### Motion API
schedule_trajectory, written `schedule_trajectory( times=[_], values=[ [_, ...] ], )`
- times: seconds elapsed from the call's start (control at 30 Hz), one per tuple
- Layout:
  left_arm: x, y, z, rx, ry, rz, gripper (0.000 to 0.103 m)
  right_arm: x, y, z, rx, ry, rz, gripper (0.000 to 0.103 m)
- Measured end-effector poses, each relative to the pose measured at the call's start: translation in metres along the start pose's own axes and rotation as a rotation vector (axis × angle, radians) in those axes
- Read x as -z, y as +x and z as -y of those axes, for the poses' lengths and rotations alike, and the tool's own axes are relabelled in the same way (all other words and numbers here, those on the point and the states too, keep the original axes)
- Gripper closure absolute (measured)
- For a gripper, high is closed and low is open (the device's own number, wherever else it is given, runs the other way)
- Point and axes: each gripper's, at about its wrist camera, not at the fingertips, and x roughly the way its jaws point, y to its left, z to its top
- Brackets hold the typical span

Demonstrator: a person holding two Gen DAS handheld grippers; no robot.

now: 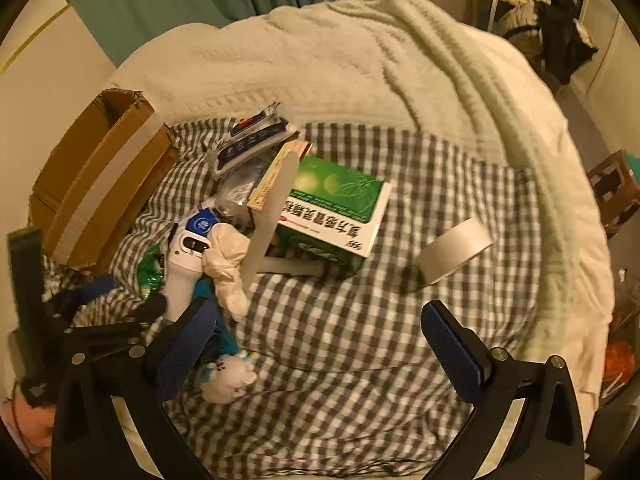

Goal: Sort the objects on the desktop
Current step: 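Grip the white handheld device with the left tool while the right tool grasps the clear comb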

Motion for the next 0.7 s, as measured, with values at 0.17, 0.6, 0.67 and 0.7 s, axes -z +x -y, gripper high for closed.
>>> schedule_trajectory(
  times=[0.17,0.6,0.67,0.7],
  values=[
    [-0.005,0.014,0.006,0.008,0.028,-0.025,0.015,-0.009,0.010,-0.002,-0.013,0.008,-0.011,0.002],
    [-0.010,0.050,0.016,0.040,0.117,-0.133,0.063,-0.045,0.085,-0.024,-0.102,0.030,-0.134,0.046],
    [-0.010,0.052,0.014,0.056,0.118,-0.138,0.069,-0.049,0.092,-0.024,-0.113,0.058,-0.143,0.046],
    [-0.010,0.052,0.014,0.057,0.121,-0.141,0.069,-0.051,0.095,-0.024,-0.129,0.078,-0.150,0.046]
  ],
)
